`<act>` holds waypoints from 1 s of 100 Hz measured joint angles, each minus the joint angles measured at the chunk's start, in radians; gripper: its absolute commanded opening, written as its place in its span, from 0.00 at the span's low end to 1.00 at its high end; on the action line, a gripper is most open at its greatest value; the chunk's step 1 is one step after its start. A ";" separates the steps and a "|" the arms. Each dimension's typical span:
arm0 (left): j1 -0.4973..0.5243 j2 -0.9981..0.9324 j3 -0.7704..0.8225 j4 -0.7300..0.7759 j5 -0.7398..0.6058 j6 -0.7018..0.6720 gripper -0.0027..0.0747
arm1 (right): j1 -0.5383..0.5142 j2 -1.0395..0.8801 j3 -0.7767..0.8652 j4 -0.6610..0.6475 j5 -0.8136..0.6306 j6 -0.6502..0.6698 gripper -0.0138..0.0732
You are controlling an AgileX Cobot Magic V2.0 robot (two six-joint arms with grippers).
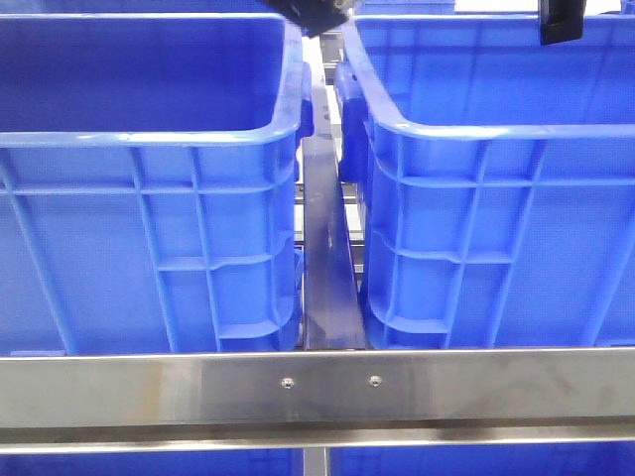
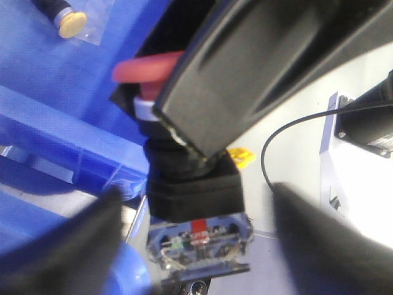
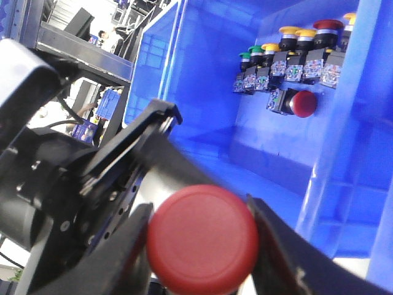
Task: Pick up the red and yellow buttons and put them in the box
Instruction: 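Open the left gripper and carry the red button with the right gripper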
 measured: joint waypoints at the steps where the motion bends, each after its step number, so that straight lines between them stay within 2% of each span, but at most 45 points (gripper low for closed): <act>1: 0.000 0.000 0.000 0.000 0.000 0.000 0.94 | 0.000 0.000 0.000 0.000 0.000 0.000 0.40; 27: 0.000 -0.005 0.000 0.017 0.013 0.000 0.90 | -0.035 0.000 0.000 0.000 0.000 0.000 0.40; 43: 0.002 -0.017 0.000 0.034 0.021 0.000 0.90 | -0.149 0.000 0.000 0.000 0.000 -0.016 0.40; 59: 0.006 -0.027 0.000 0.036 0.021 0.000 0.90 | -0.299 0.000 0.000 0.000 -0.029 -0.091 0.40; 75: 0.007 -0.027 0.000 0.038 0.021 0.000 0.90 | -0.407 0.000 -0.044 -0.077 -0.154 -0.168 0.40; 88: 0.007 -0.027 0.000 0.038 0.021 0.000 0.90 | -0.421 0.002 -0.097 -0.198 -0.313 -0.206 0.40; 100: 0.007 -0.027 0.000 0.040 0.021 0.000 0.90 | -0.421 0.035 -0.130 -0.245 -0.450 -0.234 0.40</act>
